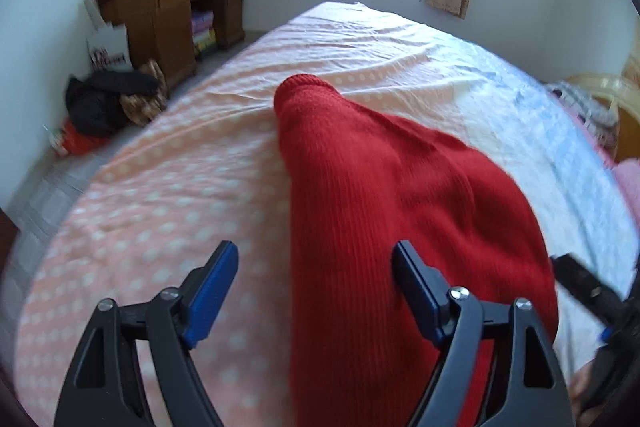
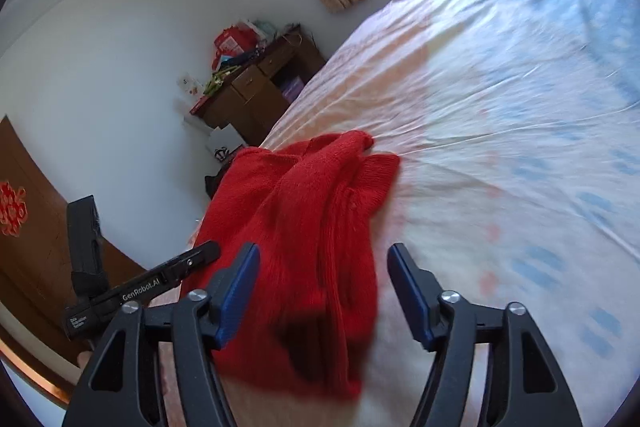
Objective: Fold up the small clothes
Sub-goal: 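Lower the folded bundle onto the bed and open both tools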
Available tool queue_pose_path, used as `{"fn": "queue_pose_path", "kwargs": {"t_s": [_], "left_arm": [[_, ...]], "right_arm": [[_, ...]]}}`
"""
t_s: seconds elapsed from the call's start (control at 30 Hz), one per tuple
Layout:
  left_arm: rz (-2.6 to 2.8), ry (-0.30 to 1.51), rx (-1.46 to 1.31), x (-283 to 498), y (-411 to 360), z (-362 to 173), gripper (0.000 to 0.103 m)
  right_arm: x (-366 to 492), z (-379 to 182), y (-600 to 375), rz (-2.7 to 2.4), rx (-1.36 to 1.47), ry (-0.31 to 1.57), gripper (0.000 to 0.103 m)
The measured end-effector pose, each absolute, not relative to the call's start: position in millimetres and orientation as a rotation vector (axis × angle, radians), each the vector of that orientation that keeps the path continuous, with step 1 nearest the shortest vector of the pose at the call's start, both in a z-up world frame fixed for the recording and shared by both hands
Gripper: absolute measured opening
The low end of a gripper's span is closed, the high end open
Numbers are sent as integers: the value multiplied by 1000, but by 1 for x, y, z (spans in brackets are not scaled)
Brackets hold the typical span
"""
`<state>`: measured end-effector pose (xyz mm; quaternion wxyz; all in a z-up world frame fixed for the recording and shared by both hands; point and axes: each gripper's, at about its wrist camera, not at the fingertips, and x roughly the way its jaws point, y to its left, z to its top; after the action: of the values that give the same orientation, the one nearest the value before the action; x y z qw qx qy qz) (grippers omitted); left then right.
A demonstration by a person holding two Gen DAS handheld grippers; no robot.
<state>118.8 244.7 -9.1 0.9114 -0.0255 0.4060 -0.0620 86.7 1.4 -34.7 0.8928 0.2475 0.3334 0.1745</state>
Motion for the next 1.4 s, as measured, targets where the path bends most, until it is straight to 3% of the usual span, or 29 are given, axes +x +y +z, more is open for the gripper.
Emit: {"fn": "queue_pose_path", "kwargs": {"t_s": [0.27,0.3,0.33,0.37,0.47,0.53,0.6,0.63,0.87,0.93,0.97,1.03,1.13,1.27,1.3,1.37,1.4], "left_arm": [[-88,827,-41,82,237,-10,86],[-82,835,-36,82,237,-11,86],[-76,839,-29,82,236,-12,86],[-72,842,-26,84,235,-13,86],[-51,841,-18,84,234,-16,88],[-50,842,-14,83,232,-17,83],[-75,856,-19,81,231,-17,66],[-78,859,-12,78,230,-14,64],[-41,852,65,71,224,-16,65],[-49,851,35,72,228,-20,70],[-37,847,27,73,231,-23,75],[16,839,25,71,235,-25,98],[12,856,-28,65,244,-26,100],[29,851,-39,45,248,-32,100],[35,852,-42,42,248,-34,101],[34,864,-80,35,249,-42,101],[30,867,-100,32,249,-43,101]], "right_arm": [[78,-64,40,377,353,836,73],[77,-63,41,370,336,819,68],[76,-63,46,366,312,820,50],[77,-64,50,377,308,837,44],[78,-67,53,358,348,866,35],[76,-68,54,359,393,905,30],[74,-66,58,384,442,944,28],[73,-67,58,397,467,958,28],[66,-80,49,429,552,979,24],[63,-82,47,435,528,962,21],[62,-82,48,436,515,955,21],[57,-83,45,437,521,952,22],[44,-78,36,426,544,944,30],[11,-55,32,339,410,841,33],[6,-50,33,316,369,821,37],[-5,-42,39,249,273,768,61],[-8,-41,40,234,250,753,63]]}}
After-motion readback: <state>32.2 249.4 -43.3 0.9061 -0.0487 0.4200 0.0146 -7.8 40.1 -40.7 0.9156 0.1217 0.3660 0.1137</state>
